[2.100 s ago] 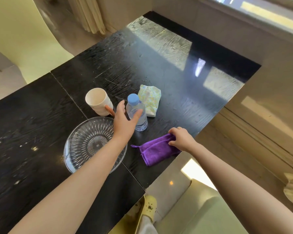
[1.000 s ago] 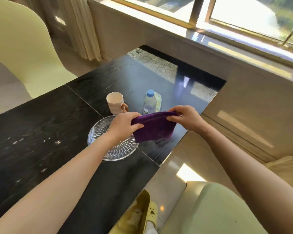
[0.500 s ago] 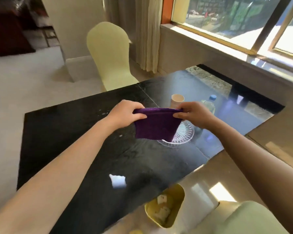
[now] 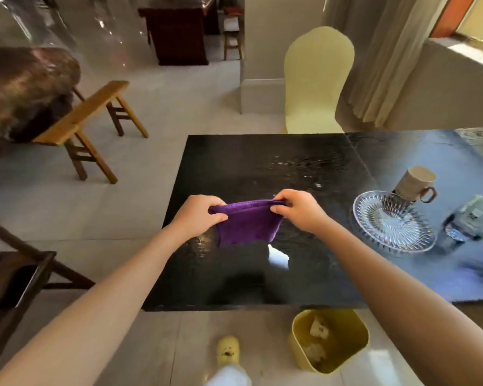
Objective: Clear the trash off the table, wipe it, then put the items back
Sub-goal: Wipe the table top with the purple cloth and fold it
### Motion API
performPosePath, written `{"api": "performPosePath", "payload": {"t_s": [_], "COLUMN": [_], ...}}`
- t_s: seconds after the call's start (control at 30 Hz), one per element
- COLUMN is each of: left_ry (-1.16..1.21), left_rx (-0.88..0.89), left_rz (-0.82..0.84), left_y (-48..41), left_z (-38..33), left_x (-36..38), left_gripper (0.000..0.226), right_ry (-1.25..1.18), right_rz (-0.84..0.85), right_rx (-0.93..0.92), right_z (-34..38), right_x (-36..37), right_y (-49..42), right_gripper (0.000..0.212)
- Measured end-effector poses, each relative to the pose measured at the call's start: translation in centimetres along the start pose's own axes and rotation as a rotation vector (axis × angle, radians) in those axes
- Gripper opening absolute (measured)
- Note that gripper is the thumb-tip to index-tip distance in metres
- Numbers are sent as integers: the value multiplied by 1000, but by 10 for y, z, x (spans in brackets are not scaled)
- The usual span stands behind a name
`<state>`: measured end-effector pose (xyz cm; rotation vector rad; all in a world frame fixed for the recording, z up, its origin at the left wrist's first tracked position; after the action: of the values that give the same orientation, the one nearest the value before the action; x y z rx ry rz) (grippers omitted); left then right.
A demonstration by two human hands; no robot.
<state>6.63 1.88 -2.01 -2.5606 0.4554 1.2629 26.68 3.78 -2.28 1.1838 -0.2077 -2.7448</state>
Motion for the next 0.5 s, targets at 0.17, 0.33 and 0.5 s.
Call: {"api": "performPosePath", "payload": {"t_s": [0.17, 0.33, 0.5], "left_ry": [6, 55, 78], "left_rx": [-142, -183, -183], "left_rz": [-1, 2, 68], "left_y": [30, 9, -38], "left_z": [57, 104, 156], "left_x": [4, 4, 7], "left_gripper": [17, 16, 16], "right_ry": [6, -28, -66], "right_rz": [97, 131, 138], "right_rx": [28, 74, 150], "right_z": [6, 7, 2], "right_x": [66, 95, 117], "right_y": [-11, -51, -116], "right_gripper": [12, 10, 6]}}
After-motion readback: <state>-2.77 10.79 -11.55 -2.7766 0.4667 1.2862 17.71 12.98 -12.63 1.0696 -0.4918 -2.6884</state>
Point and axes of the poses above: each hand's wrist, its own y-axis away from the middle knuckle, its own x-axis out of the palm, z = x × y, the point moved 10 cm from there along -y, towards the middle knuckle, and after that the axes turned 12 degrees about x, right-handed, at the moved point
